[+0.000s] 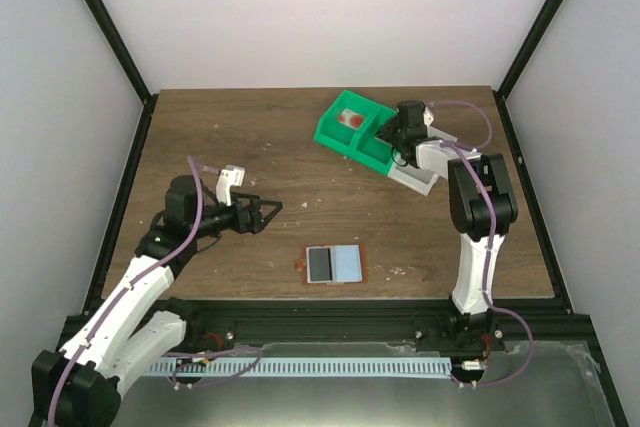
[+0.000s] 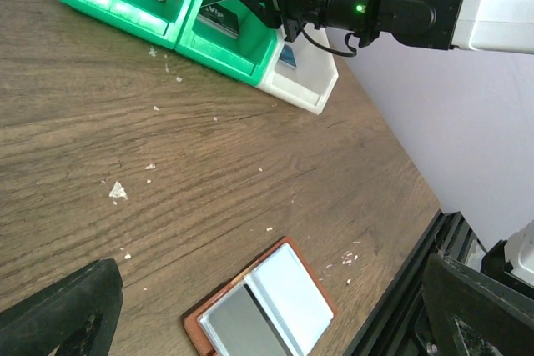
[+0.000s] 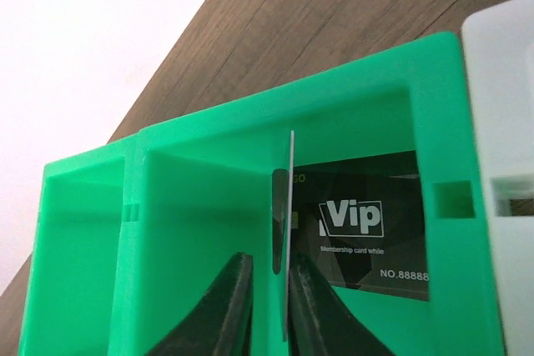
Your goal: Take the credit cards out of the card holder
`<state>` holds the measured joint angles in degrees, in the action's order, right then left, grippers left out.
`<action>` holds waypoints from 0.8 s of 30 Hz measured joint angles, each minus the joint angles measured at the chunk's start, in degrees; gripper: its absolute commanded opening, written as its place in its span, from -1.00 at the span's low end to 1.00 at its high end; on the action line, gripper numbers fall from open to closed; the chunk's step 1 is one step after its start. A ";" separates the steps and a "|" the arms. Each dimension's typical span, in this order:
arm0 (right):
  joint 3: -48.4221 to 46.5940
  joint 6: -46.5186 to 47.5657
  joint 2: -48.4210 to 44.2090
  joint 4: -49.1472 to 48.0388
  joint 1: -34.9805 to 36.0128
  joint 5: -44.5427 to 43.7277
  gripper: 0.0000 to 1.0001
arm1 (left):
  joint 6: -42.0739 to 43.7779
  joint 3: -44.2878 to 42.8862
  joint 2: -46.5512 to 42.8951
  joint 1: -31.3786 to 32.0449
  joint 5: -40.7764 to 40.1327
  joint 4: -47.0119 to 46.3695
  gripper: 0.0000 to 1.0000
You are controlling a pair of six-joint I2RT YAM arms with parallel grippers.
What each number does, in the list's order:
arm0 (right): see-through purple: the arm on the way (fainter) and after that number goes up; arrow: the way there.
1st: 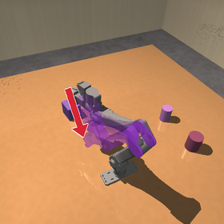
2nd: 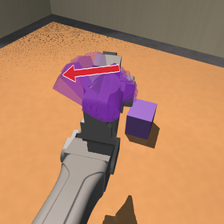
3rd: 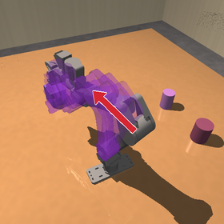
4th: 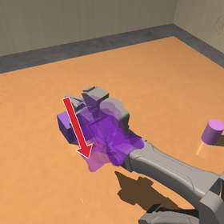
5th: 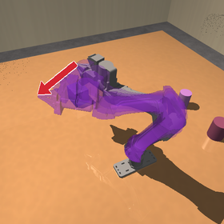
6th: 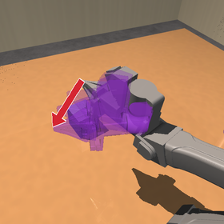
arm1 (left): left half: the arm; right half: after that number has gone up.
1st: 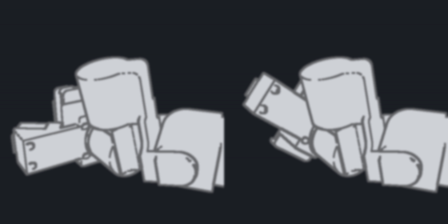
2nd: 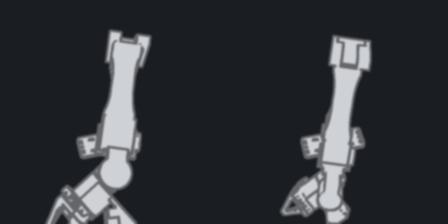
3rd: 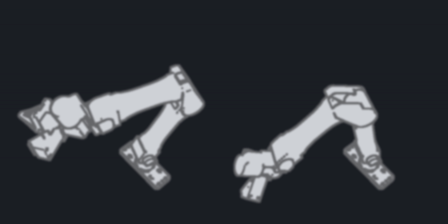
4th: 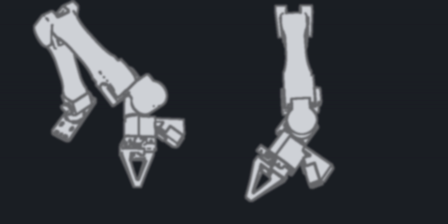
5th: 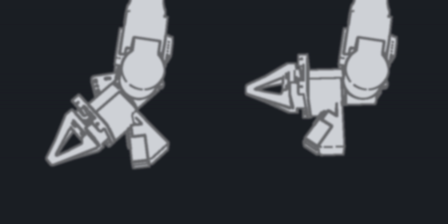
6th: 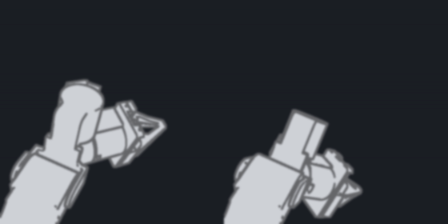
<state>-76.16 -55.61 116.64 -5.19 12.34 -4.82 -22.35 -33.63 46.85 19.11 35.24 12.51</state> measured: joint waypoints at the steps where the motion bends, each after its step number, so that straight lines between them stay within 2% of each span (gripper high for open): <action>1: -0.02 -0.17 0.00 0.02 0.02 0.11 -0.61 | 0.00 0.00 0.11 0.00 -0.02 0.00 1.00; 7: -0.87 -0.85 0.00 0.90 0.11 0.70 -0.42 | -0.11 0.00 0.98 0.00 -0.04 0.00 0.99; 13: -3.04 -1.03 -0.02 6.51 0.11 0.02 -0.25 | -0.15 0.00 1.92 0.00 -0.26 0.04 1.00; 18: -7.28 -0.96 -0.04 14.27 0.11 -0.66 -0.23 | -0.15 0.00 2.62 0.00 -0.96 0.11 1.00; 24: -8.55 0.72 -1.88 19.15 0.11 0.02 -0.23 | -0.37 -0.02 3.91 0.00 -4.00 1.20 1.00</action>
<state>-84.71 -54.89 114.76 13.96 12.45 -4.80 -22.72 -33.65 50.76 19.11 31.24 13.72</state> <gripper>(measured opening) 0.384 0.997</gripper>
